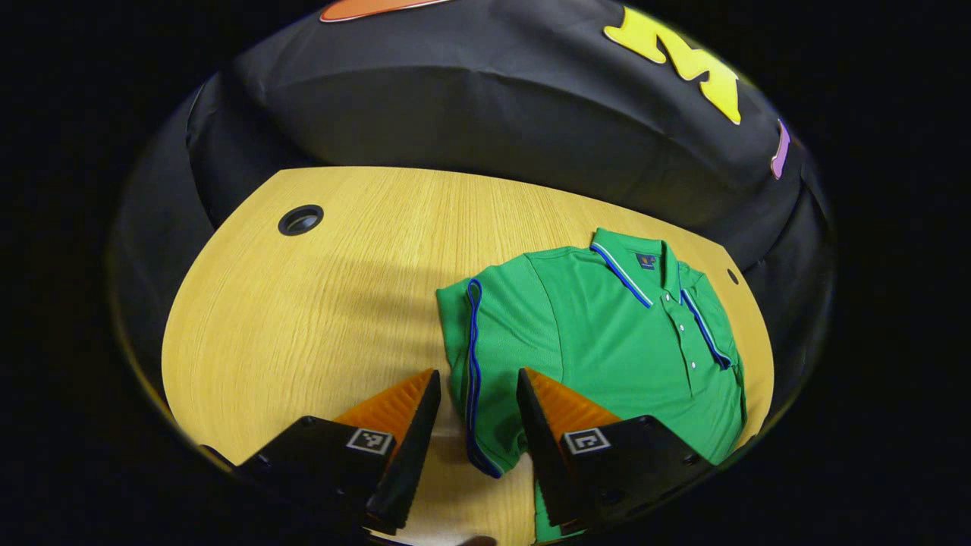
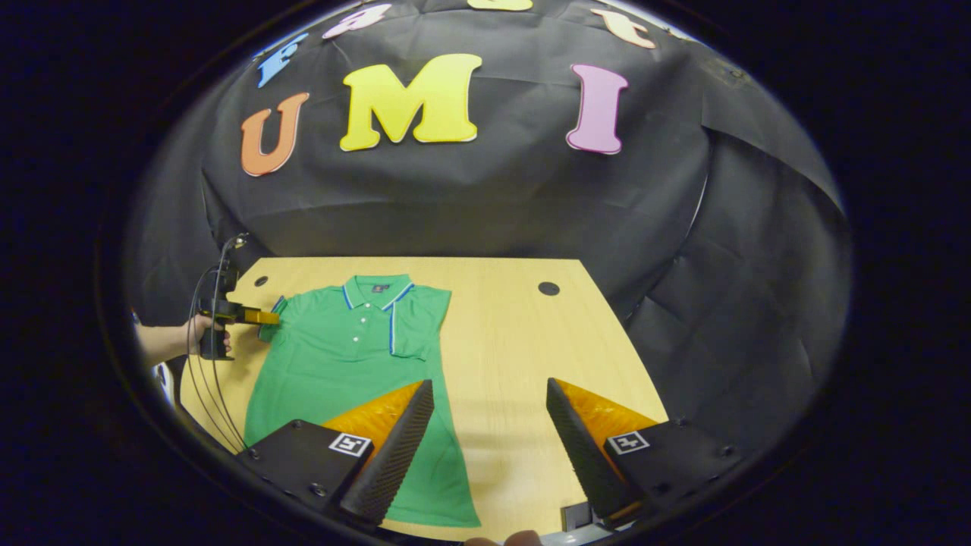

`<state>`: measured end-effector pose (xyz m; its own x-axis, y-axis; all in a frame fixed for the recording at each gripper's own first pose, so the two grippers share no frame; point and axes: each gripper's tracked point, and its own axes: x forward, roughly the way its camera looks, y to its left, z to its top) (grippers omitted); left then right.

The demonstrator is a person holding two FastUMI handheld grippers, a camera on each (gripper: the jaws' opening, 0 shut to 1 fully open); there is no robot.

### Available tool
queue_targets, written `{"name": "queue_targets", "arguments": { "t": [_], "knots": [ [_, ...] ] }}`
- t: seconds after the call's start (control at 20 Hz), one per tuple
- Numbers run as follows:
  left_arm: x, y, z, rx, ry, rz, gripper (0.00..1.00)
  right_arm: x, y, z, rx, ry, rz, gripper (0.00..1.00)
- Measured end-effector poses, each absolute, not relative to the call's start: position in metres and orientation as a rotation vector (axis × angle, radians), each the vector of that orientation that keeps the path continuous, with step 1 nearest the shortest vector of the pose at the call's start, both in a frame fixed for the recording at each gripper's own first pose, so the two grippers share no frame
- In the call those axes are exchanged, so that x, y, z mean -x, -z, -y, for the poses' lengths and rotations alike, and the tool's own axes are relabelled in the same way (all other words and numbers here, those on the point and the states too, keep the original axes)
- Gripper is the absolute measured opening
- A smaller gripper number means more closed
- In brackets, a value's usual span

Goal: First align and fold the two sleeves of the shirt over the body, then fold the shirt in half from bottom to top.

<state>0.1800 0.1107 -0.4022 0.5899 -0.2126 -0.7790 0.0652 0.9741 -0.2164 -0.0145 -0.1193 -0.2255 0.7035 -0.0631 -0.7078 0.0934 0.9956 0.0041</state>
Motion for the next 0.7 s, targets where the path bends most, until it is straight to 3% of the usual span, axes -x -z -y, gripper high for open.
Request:
{"name": "queue_targets", "arguments": {
  "t": [0.1, 0.15, 0.2, 0.25, 0.3, 0.7],
  "knots": [
    [-0.183, 0.403, -0.115, 0.16, 0.13, -0.922, 0.37, 0.019, 0.231, 0.126, -0.042, 0.112, -0.801, 0.96],
    [-0.184, 0.406, -0.116, 0.161, 0.117, -0.918, 0.3, 0.021, 0.232, 0.126, -0.061, 0.12, -0.804, 0.96],
    [-0.184, 0.405, -0.117, 0.155, 0.117, -0.918, 0.12, 0.021, 0.233, 0.126, -0.075, 0.124, -0.803, 0.97],
    [-0.183, 0.405, -0.118, 0.15, 0.123, -0.919, 0.17, 0.021, 0.235, 0.128, -0.077, 0.127, -0.803, 0.97],
    [-0.184, 0.404, -0.12, 0.137, 0.121, -0.919, 0.06, 0.022, 0.236, 0.129, -0.076, 0.128, -0.801, 0.97],
    [-0.203, 0.354, -0.106, 0.102, 0.155, -0.827, 0.03, 0.024, 0.234, 0.128, -0.109, 0.114, -0.786, 0.96]
  ]
}}
